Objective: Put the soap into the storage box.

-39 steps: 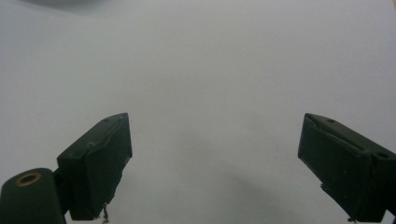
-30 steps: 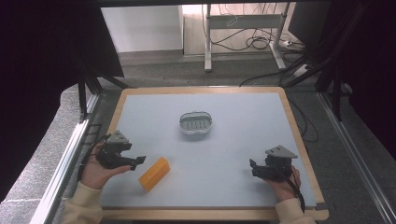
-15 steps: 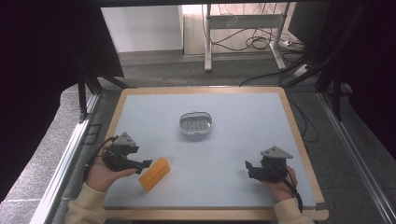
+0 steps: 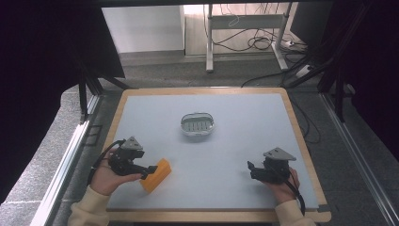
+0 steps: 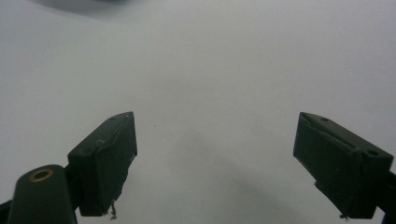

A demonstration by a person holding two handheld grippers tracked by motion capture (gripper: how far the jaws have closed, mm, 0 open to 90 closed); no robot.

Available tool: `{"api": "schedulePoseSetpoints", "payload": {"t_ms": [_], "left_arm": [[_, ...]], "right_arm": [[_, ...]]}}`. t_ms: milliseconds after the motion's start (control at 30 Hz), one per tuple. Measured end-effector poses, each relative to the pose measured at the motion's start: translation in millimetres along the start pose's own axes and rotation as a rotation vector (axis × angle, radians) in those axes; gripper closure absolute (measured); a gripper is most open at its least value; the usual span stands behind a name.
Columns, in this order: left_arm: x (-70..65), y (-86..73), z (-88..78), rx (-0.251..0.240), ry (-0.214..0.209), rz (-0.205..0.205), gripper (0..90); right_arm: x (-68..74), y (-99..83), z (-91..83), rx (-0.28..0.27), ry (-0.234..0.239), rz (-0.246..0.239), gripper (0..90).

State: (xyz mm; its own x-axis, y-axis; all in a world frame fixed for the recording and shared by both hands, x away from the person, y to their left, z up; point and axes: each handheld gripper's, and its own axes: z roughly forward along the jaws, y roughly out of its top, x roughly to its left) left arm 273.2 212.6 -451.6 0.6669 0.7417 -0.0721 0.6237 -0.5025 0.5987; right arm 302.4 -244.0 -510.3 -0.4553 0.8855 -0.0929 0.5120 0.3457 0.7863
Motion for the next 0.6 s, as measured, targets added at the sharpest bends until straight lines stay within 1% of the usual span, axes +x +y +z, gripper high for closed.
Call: {"api": "schedulePoseSetpoints", "payload": {"t_ms": [33,67,133,167,200,233,300,500,533,600], "left_arm": [[0.0,0.0,0.0,0.0,0.0,0.0,23.7],[-2.5,0.1,4.6,0.018,0.006,-0.008,24.1],[-5.4,0.4,10.7,0.049,0.011,-0.004,24.2],[-5.4,0.4,10.7,0.049,0.011,-0.004,24.2],[-7.2,0.7,16.6,0.071,0.008,-0.003,24.3],[-8.0,0.8,19.7,0.076,0.008,-0.012,24.3],[-9.7,1.4,24.5,0.096,0.017,-0.012,24.4],[-12.7,1.7,32.4,0.119,0.02,-0.014,24.6],[-13.5,2.0,34.1,0.123,0.03,-0.022,24.6],[-14.3,2.1,36.0,0.127,0.032,-0.024,24.6]], "right_arm": [[-0.2,-0.2,0.2,0.003,0.0,-0.001,13.8],[-0.4,-0.3,0.3,0.005,0.001,-0.001,13.8],[-0.8,-0.3,0.0,0.008,0.001,-0.001,13.8],[-1.0,-0.2,-0.2,0.008,0.002,0.001,13.8],[-1.0,-0.2,-0.1,0.007,0.002,0.002,13.9],[-1.0,-0.3,0.1,0.008,0.002,0.002,13.8],[-1.0,-0.5,1.1,0.016,0.003,0.002,13.8],[-0.1,-0.1,0.9,0.01,-0.006,-0.003,13.8],[-0.4,-0.3,0.9,0.012,-0.007,-0.004,13.8],[-0.6,-0.4,1.0,0.012,-0.011,-0.005,13.8]]}}
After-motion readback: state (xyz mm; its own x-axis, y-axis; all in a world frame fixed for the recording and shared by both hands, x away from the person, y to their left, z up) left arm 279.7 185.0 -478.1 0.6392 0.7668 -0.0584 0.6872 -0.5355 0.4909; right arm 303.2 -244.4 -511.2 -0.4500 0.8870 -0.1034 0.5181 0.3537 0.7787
